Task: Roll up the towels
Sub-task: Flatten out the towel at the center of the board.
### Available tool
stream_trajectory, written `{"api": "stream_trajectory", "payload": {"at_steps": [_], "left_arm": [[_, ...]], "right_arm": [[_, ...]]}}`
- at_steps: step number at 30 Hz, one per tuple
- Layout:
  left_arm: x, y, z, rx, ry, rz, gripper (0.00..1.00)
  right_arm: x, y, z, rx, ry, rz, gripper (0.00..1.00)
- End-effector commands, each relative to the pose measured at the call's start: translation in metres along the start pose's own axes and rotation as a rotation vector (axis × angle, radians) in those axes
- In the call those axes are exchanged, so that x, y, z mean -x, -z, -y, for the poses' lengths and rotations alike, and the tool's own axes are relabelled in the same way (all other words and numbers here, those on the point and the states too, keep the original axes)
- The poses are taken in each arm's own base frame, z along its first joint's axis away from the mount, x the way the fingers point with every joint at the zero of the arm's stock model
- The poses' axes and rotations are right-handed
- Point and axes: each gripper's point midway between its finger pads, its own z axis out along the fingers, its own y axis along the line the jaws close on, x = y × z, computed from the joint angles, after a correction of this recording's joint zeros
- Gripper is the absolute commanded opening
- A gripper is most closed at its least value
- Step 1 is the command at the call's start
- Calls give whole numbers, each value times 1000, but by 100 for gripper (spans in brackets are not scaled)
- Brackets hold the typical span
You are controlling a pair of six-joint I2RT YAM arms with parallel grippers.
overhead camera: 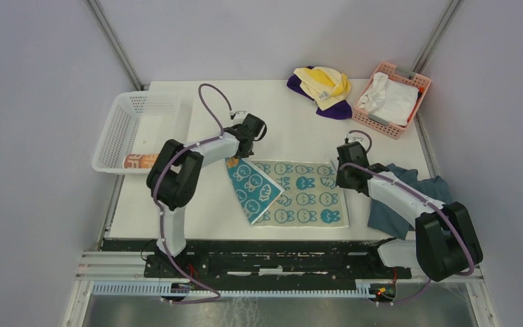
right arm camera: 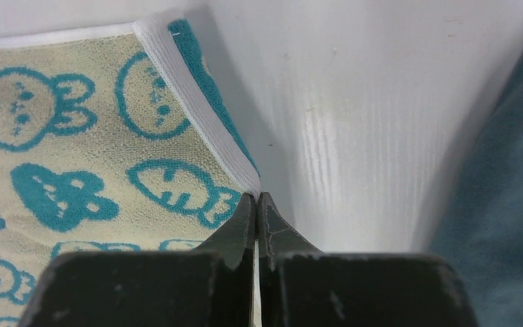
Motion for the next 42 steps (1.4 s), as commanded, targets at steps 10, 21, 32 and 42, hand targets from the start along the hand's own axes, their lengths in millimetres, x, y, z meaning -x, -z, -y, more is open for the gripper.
{"api": "stream_trajectory", "payload": {"at_steps": [10, 21, 32, 42], "left_arm": [[29, 87, -127, 2, 101, 56, 6], [-3, 85, -176, 20, 257, 2, 50], [32, 78, -100, -281, 197, -61, 58], [6, 39, -53, -296, 172, -178, 57]], "right_arm": [[30, -3, 38, -145, -189, 23, 1], [62, 0, 22, -58, -176, 22, 40], [102, 3, 15, -55, -88, 40, 54], [95, -42, 12, -56, -72, -81, 54]]}}
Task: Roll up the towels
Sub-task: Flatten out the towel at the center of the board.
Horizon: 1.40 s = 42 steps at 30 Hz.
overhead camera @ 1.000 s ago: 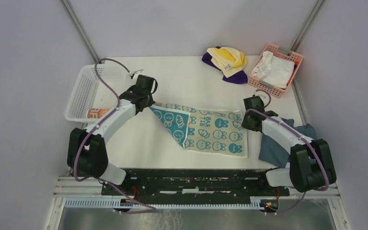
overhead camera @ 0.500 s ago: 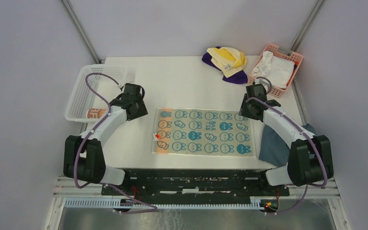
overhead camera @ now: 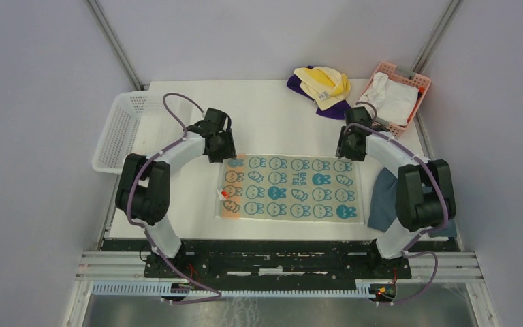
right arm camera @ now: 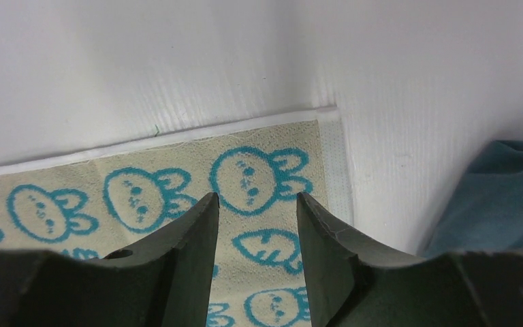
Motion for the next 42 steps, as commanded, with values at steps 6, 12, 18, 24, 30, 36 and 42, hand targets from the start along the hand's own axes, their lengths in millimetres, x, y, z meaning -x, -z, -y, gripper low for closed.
{"api": "stream_trajectory", "payload": {"at_steps": [6, 12, 18, 24, 30, 36, 42], "left_arm": [[2, -33, -16, 72, 50, -23, 55], [0, -42, -41, 142, 66, -36, 54], [41, -21, -31, 112, -24, 65, 57], [76, 1, -23, 75, -222, 132, 61], [93, 3, -12, -9, -458, 138, 64], [89, 1, -13, -34, -564, 116, 64], [89, -6, -2, -113, -683, 113, 66]], "right_arm": [[-3, -33, -14, 36, 42, -94, 54], [-8, -54, -24, 60, 60, -146, 55], [28, -39, -43, 155, 126, -66, 61], [65, -13, -42, 198, 344, -27, 66], [69, -1, -4, 140, 648, -89, 66], [58, -16, 22, 148, 741, -185, 63], [50, -38, 32, 127, 817, -323, 56]]}}
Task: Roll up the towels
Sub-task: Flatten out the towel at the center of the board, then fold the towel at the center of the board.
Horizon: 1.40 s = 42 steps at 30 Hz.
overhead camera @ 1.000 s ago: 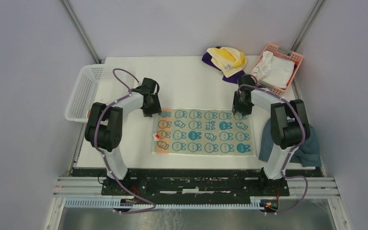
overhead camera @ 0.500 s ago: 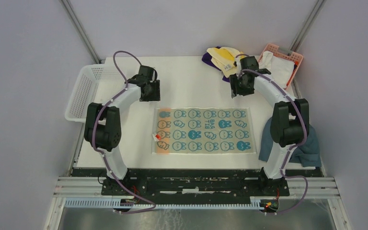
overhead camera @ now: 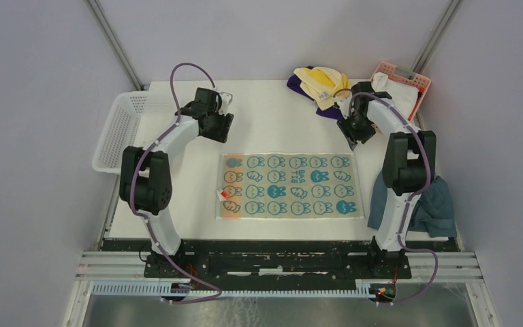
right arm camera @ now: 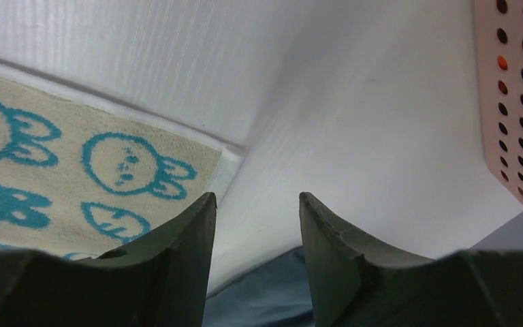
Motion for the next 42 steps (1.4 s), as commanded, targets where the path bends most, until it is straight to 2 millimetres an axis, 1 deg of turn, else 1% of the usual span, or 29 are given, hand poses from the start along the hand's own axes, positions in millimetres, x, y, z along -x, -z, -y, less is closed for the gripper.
{"api": "stream_trajectory", "payload": {"at_steps": [1, 4, 6, 10, 16, 20, 23, 27, 33, 37, 42], "left_arm": [[19, -2, 5, -85, -174, 54, 66], [12, -8, 5, -103, -246, 32, 66], [5, -11, 5, -113, -281, 2, 66], [-7, -17, 12, -173, -314, -46, 66], [-13, -21, 16, -208, -327, -89, 65], [-16, -22, 15, -212, -339, -103, 64], [-21, -23, 14, -216, -351, -121, 63], [-23, -27, 13, -227, -353, -139, 62], [-23, -35, 12, -238, -348, -161, 60], [-26, -40, 12, -236, -349, -176, 59], [-25, -44, 14, -250, -337, -173, 58]], "right_arm": [[-1, -8, 7, 12, 109, -84, 55], [-2, -16, 2, 51, 131, -92, 55], [-6, -21, -2, 79, 143, -101, 55], [-12, -36, -7, 108, 154, -129, 54], [-18, -53, -16, 171, 152, -130, 52], [-17, -58, -21, 228, 141, -117, 51], [-18, -60, -20, 257, 124, -111, 50], [-23, -63, -24, 311, 104, -124, 45], [-25, -67, -19, 306, 102, -145, 36], [-26, -69, -19, 306, 100, -149, 27], [-26, -70, -20, 302, 92, -155, 16]]}}
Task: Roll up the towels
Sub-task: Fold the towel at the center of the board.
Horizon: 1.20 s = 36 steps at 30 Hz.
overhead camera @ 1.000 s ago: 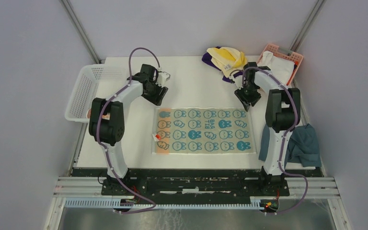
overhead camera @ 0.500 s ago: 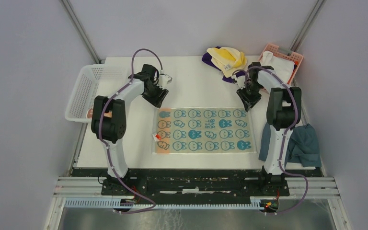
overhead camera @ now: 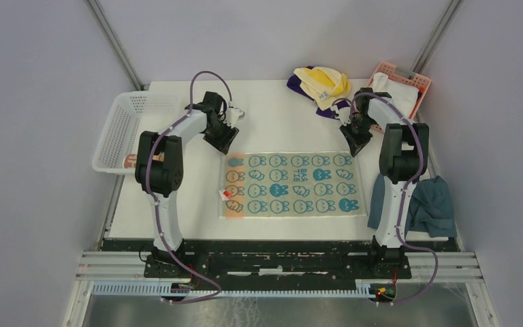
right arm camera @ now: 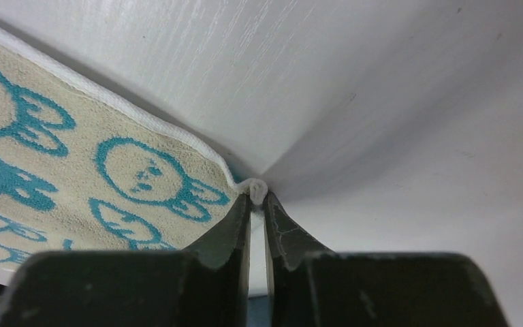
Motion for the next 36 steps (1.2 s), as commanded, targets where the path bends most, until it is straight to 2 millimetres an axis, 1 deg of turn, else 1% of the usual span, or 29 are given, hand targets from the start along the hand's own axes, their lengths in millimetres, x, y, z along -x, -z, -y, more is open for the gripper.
{"api": "stream_trajectory", "payload": {"at_steps": [1, 4, 11, 15, 18, 22, 27, 30, 32, 34, 36], "left_arm": [[17, 4, -2, -23, -33, 46, 57], [17, 1, -1, -35, -17, 40, 54], [2, -2, 15, -70, 2, 1, 53], [-2, -3, 20, -63, 10, -11, 51], [-7, -8, 20, -53, 24, -38, 49], [-13, -15, 25, -71, 33, -70, 42], [-31, -23, 29, -75, 45, -144, 37], [-43, -26, 32, -80, 55, -194, 28], [-45, -26, 31, -77, 55, -204, 21], [-38, -23, 29, -72, 47, -187, 14], [-25, -15, 26, -68, 31, -149, 7]], "right_arm": [[-3, -22, -5, 46, -6, -23, 15], [-3, -23, -4, 39, -8, -24, 15], [-5, -19, 0, 9, -13, -35, 15], [-3, -14, 1, -4, -12, -24, 15], [-1, -12, 1, -5, -14, -10, 15], [1, -13, 0, -10, -11, -5, 14], [0, -13, 3, -38, -8, -17, 14], [2, -10, 5, -51, -7, -10, 14], [6, -6, 4, -56, -3, 4, 13], [10, -1, 2, -66, 4, 16, 11], [15, 9, 1, -88, 11, 33, 8]]}}
